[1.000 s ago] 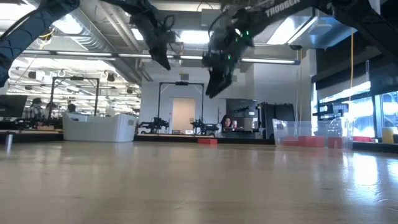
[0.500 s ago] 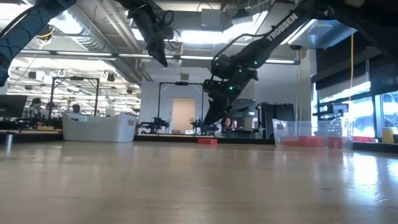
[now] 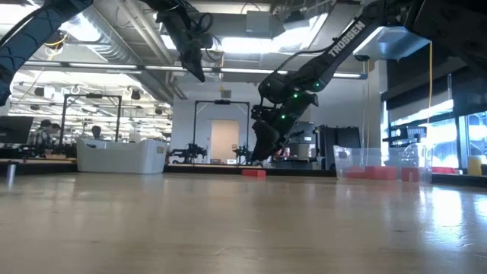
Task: Sort & place blocks by color
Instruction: Put the red block into the transparent bin
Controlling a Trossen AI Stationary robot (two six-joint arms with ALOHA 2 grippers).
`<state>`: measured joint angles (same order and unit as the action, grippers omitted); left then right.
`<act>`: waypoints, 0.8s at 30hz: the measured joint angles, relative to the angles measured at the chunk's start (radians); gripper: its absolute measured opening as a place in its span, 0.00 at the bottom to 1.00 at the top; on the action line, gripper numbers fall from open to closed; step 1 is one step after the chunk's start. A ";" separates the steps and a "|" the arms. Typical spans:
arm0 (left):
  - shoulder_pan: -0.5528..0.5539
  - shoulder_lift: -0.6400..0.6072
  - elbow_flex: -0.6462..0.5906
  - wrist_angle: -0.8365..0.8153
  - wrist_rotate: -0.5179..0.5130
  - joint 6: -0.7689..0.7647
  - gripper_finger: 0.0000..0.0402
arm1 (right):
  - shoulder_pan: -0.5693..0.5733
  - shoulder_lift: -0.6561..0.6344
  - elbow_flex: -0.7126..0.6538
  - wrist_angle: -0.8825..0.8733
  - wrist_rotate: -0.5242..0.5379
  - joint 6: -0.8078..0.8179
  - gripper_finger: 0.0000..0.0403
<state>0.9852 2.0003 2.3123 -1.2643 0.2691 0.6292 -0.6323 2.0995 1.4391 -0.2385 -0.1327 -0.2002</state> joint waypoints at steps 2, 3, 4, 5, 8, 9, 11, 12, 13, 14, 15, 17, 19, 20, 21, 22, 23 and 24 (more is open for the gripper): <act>0.000 0.000 0.000 0.000 0.000 0.000 0.00 | 0.000 0.004 0.000 0.010 0.000 0.013 0.67; 0.000 0.000 0.000 0.000 0.000 0.000 0.00 | 0.000 0.009 0.001 0.015 0.000 0.013 0.67; 0.000 0.000 0.000 0.000 0.000 -0.001 0.00 | 0.000 0.012 0.001 0.010 0.001 0.018 0.67; 0.000 0.000 0.000 0.000 0.000 -0.001 0.00 | 0.000 0.019 0.000 0.008 0.000 0.026 0.67; 0.000 0.000 0.000 0.000 0.001 -0.011 0.00 | 0.000 0.040 0.001 0.012 -0.008 0.065 0.67; 0.000 0.000 0.000 -0.001 0.001 -0.018 0.00 | -0.003 0.046 0.001 0.011 -0.022 0.066 0.67; 0.000 0.000 0.000 -0.001 0.001 -0.021 0.00 | -0.007 0.047 0.000 0.008 -0.026 0.065 0.67; 0.000 0.000 0.000 -0.002 0.002 -0.021 0.00 | -0.009 0.046 0.000 0.020 -0.018 0.065 0.67; 0.000 0.000 0.000 -0.002 0.002 -0.021 0.00 | -0.010 0.044 0.002 0.025 -0.005 0.065 0.66; 0.000 0.000 0.000 -0.002 0.002 -0.021 0.00 | -0.013 0.044 0.002 0.025 -0.002 0.065 0.66; 0.000 0.000 0.000 -0.002 0.002 -0.021 0.00 | -0.016 0.044 0.002 0.022 -0.004 0.067 0.65; 0.000 0.000 -0.001 -0.002 0.002 -0.021 0.00 | -0.020 0.047 0.002 0.014 -0.032 0.086 0.64; 0.000 0.000 -0.001 -0.003 0.003 -0.021 0.00 | -0.029 0.054 0.003 0.010 -0.072 0.121 0.62; 0.000 0.000 -0.001 -0.003 0.003 -0.021 0.00 | -0.034 0.058 0.002 -0.003 -0.096 0.137 0.61; 0.000 0.000 -0.001 -0.003 0.003 -0.021 0.00 | -0.037 0.065 0.002 -0.002 -0.114 0.146 0.60; 0.000 0.000 -0.001 -0.003 0.003 -0.021 0.00 | -0.042 0.069 0.002 -0.001 -0.138 0.150 0.59; 0.000 0.000 -0.001 -0.003 0.002 -0.021 0.00 | -0.046 0.070 0.002 -0.006 -0.157 0.153 0.58; 0.000 0.000 -0.001 -0.003 0.002 -0.021 0.00 | -0.048 0.072 0.002 0.000 -0.161 0.151 0.58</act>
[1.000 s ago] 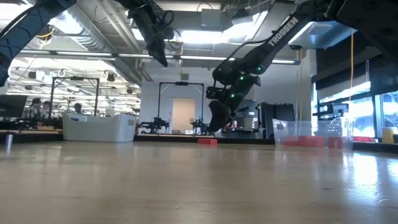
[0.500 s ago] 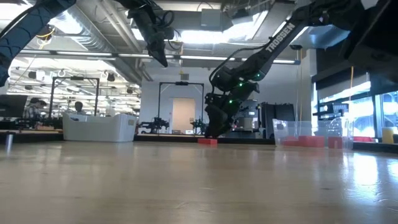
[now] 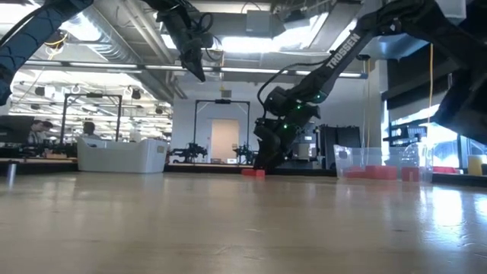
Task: Sort & place blocks by color
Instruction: Put the red block into the transparent bin
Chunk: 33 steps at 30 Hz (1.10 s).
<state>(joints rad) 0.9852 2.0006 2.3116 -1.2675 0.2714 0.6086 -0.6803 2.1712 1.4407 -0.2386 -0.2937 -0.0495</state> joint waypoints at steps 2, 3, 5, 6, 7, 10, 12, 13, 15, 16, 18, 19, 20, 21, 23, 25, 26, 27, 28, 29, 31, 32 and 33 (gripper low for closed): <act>0.000 0.000 0.000 0.000 0.000 0.000 0.00 | -0.001 0.001 0.001 0.010 0.005 -0.009 0.57; 0.000 0.000 0.000 0.000 0.000 0.000 0.00 | -0.004 0.002 0.001 0.008 0.023 -0.009 0.56; 0.000 0.000 0.000 0.000 0.002 0.000 0.00 | -0.005 0.007 0.001 0.003 0.091 -0.013 0.54; 0.000 0.000 0.000 0.000 0.002 0.000 0.00 | -0.005 0.010 0.002 0.004 0.103 -0.026 0.53; 0.000 0.000 0.000 0.000 0.002 0.000 0.00 | -0.005 0.010 0.003 0.001 0.105 -0.032 0.51; 0.000 0.000 0.000 -0.001 0.000 0.000 0.00 | -0.005 0.011 0.004 -0.001 0.103 -0.035 0.45; 0.000 0.000 0.000 -0.002 0.000 0.000 0.00 | -0.005 0.011 0.004 -0.001 0.097 -0.034 0.40; 0.000 0.000 0.000 -0.004 0.000 0.000 0.00 | -0.005 0.011 0.004 -0.002 0.096 -0.032 0.37; 0.000 0.000 0.000 -0.004 0.000 0.000 0.00 | -0.005 0.011 0.004 -0.002 0.089 -0.034 0.32; 0.000 0.000 0.000 -0.005 0.000 0.000 0.00 | -0.005 0.011 0.004 -0.002 0.084 -0.036 0.31; 0.000 0.000 0.000 -0.005 0.000 0.000 0.00 | -0.005 0.011 0.004 -0.002 0.081 -0.037 0.31; 0.000 0.000 0.000 -0.005 0.000 0.000 0.00 | -0.005 0.011 0.004 -0.002 0.079 -0.038 0.31; 0.000 0.000 0.000 -0.005 0.000 0.000 0.00 | -0.005 0.011 0.004 -0.002 0.078 -0.038 0.31; 0.000 0.000 0.000 -0.005 0.000 0.000 0.00 | -0.005 0.011 0.004 -0.003 0.077 -0.038 0.31; 0.000 0.000 0.000 -0.005 0.000 0.000 0.00 | -0.005 0.011 0.004 -0.008 0.077 -0.041 0.31; 0.000 0.001 0.000 -0.005 0.000 0.001 0.00 | -0.005 0.007 0.005 -0.018 0.075 -0.041 0.31; 0.000 0.001 0.000 -0.005 0.000 0.002 0.00 | -0.005 0.002 0.004 -0.027 0.074 -0.041 0.31; 0.000 0.001 0.000 -0.005 0.000 0.003 0.00 | -0.005 -0.004 0.003 -0.041 0.068 -0.039 0.31; 0.000 0.001 0.000 -0.005 0.000 0.003 0.00 | -0.005 -0.011 0.002 -0.052 0.058 -0.038 0.31; 0.000 0.001 0.000 -0.005 0.000 0.003 0.00 | -0.005 -0.021 0.001 -0.063 0.049 -0.037 0.31; 0.000 0.001 0.000 -0.005 0.000 0.003 0.00 | -0.005 -0.049 0.000 -0.091 0.036 -0.037 0.31; 0.000 0.001 0.000 -0.005 0.000 0.004 0.00 | -0.004 -0.066 0.001 -0.105 0.036 -0.038 0.31; 0.000 0.001 0.000 -0.005 0.000 0.004 0.00 | -0.004 -0.082 0.002 -0.128 0.036 -0.039 0.31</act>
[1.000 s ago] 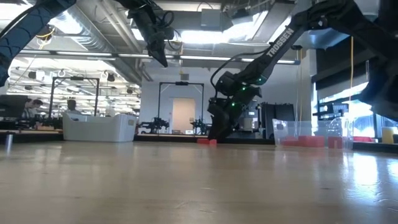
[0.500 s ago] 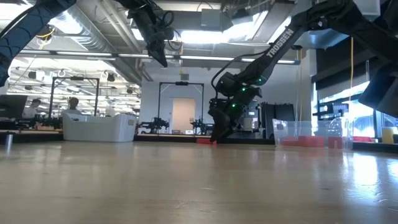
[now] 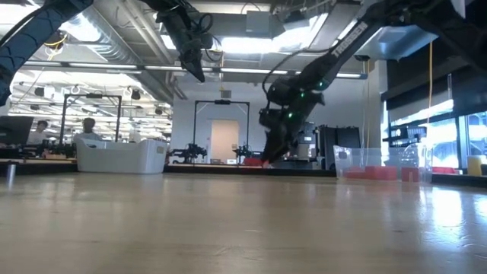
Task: Sort & place blocks by color
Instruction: Put the red block into the transparent bin
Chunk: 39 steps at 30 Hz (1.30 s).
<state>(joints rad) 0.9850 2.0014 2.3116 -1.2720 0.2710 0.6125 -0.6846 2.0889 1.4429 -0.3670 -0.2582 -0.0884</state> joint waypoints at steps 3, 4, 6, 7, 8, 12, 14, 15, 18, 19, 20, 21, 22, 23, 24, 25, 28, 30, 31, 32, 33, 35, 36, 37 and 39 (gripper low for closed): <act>0.000 0.000 0.000 0.000 0.000 0.000 0.00 | 0.000 -0.038 0.000 -0.073 0.000 0.000 0.31; 0.000 0.000 0.000 0.000 0.000 0.000 0.00 | 0.000 -0.050 0.000 -0.093 0.001 0.000 0.31; 0.000 0.000 0.000 0.000 0.000 0.003 0.00 | 0.000 -0.084 0.000 -0.133 0.002 0.001 0.31; 0.000 0.000 0.000 0.000 0.000 0.009 0.00 | 0.000 -0.103 0.000 -0.158 0.002 0.001 0.31; 0.000 0.000 0.000 0.000 0.000 0.016 0.00 | 0.000 -0.120 0.000 -0.190 0.006 0.001 0.31; 0.000 0.000 0.000 0.000 0.001 0.027 0.00 | 0.000 -0.205 0.000 -0.342 0.091 0.002 0.31; 0.000 0.000 0.000 0.000 0.001 0.029 0.00 | -0.001 -0.254 0.001 -0.408 0.108 0.010 0.31; 0.000 0.000 0.000 0.000 0.001 0.036 0.00 | -0.001 -0.275 0.001 -0.441 0.117 0.018 0.31; 0.000 0.000 0.000 0.000 0.002 0.053 0.00 | -0.001 -0.333 0.001 -0.536 0.158 0.056 0.31; 0.001 0.000 0.000 0.000 0.002 0.053 0.00 | -0.001 -0.352 0.001 -0.577 0.179 0.068 0.31; 0.000 0.000 0.000 0.000 0.002 0.053 0.00 | -0.001 -0.370 0.001 -0.619 0.203 0.085 0.31; 0.001 0.000 0.000 0.000 0.002 0.055 0.00 | 0.000 -0.385 0.002 -0.666 0.229 0.096 0.31; 0.001 0.000 0.000 0.000 0.002 0.057 0.00 | 0.000 -0.397 0.002 -0.717 0.263 0.112 0.31; 0.001 0.000 0.000 0.000 0.002 0.064 0.00 | 0.000 -0.407 0.002 -0.771 0.299 0.126 0.31; 0.001 0.000 0.000 0.000 0.003 0.072 0.00 | 0.000 -0.416 0.000 -0.820 0.340 0.141 0.31; 0.001 0.000 0.000 0.000 0.003 0.077 0.00 | -0.001 -0.424 -0.003 -0.871 0.379 0.162 0.31; 0.001 0.000 0.000 0.000 0.004 0.079 0.00 | -0.006 -0.435 -0.025 -0.999 0.480 0.196 0.31; 0.001 0.000 0.000 0.000 0.006 0.080 0.00 | -0.015 -0.439 -0.059 -1.039 0.511 0.217 0.31; 0.001 0.000 0.000 0.000 0.007 0.080 0.00 | -0.023 -0.440 -0.083 -1.045 0.516 0.218 0.31; 0.001 0.000 0.000 0.000 0.007 0.081 0.00 | -0.031 -0.441 -0.111 -1.046 0.518 0.218 0.31; 0.001 0.000 0.000 0.000 0.008 0.081 0.00 | -0.040 -0.441 -0.140 -1.037 0.519 0.217 0.31; 0.001 0.000 0.000 0.000 0.008 0.081 0.00 | -0.055 -0.441 -0.203 -1.001 0.518 0.217 0.31; 0.001 0.000 0.000 0.000 0.008 0.081 0.00 | -0.063 -0.441 -0.234 -0.979 0.513 0.216 0.31; 0.001 0.000 0.000 -0.002 0.017 0.083 0.00 | -0.070 -0.440 -0.262 -0.963 0.504 0.216 0.31; 0.001 0.000 0.000 -0.017 0.072 0.118 0.00 | -0.079 -0.440 -0.313 -0.931 0.493 0.216 0.31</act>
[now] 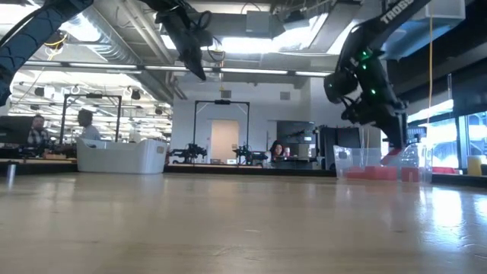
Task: Sort & place blocks by color
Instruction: Put the red block into the transparent bin
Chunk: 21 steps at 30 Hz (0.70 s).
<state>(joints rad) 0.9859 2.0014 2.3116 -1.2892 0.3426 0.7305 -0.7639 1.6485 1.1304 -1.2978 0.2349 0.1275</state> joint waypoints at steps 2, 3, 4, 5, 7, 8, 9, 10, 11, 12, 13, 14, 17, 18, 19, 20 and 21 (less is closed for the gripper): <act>0.000 0.000 0.000 -0.026 0.076 0.036 0.00 | -0.007 0.000 -0.035 0.021 -0.001 0.000 0.31; 0.000 0.000 0.000 -0.034 0.111 0.049 0.00 | -0.011 0.000 -0.050 0.030 -0.002 0.000 0.31; 0.000 0.000 0.000 -0.047 0.140 0.065 0.00 | -0.013 0.000 -0.061 0.038 -0.004 0.000 0.31; 0.000 0.000 0.000 -0.065 0.165 0.084 0.00 | -0.014 0.000 -0.068 0.044 -0.006 0.000 0.31; 0.000 0.000 0.000 -0.102 0.217 0.126 0.00 | -0.018 0.000 -0.075 0.051 -0.008 0.000 0.31; 0.000 0.000 0.000 -0.122 0.242 0.145 0.00 | -0.019 0.000 -0.075 0.054 -0.008 0.000 0.31; 0.000 0.000 0.000 -0.144 0.264 0.163 0.00 | -0.019 0.000 -0.075 0.062 -0.008 0.000 0.31; 0.000 0.000 0.000 -0.164 0.282 0.176 0.00 | -0.019 0.000 -0.075 0.071 -0.008 -0.001 0.31; 0.000 0.000 0.000 -0.184 0.296 0.190 0.00 | -0.019 0.000 -0.075 0.083 -0.008 -0.001 0.31; 0.000 0.000 0.000 -0.208 0.308 0.200 0.00 | -0.019 0.000 -0.075 0.092 -0.010 -0.002 0.31; 0.000 0.000 0.000 -0.229 0.315 0.207 0.00 | -0.019 0.000 -0.075 0.100 -0.016 -0.002 0.31; 0.000 0.000 0.000 -0.243 0.317 0.213 0.00 | -0.019 0.000 -0.075 0.110 -0.025 -0.002 0.31; 0.000 0.000 0.000 -0.265 0.310 0.216 0.00 | -0.019 0.000 -0.075 0.133 -0.029 -0.003 0.31; 0.000 0.000 0.000 -0.268 0.302 0.216 0.00 | -0.019 0.000 -0.075 0.133 -0.029 -0.003 0.31; 0.000 0.000 0.000 -0.270 0.296 0.216 0.00 | -0.019 0.000 -0.075 0.134 -0.029 -0.003 0.32; 0.000 0.000 0.000 -0.271 0.292 0.216 0.00 | -0.019 0.000 -0.075 0.134 -0.029 -0.001 0.35; 0.000 0.000 0.000 -0.271 0.290 0.216 0.00 | -0.019 0.000 -0.075 0.134 -0.029 0.000 0.37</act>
<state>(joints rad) 0.9859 2.0014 2.3116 -1.5601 0.6321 0.9466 -0.7826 1.6487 1.0554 -1.1642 0.2062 0.1272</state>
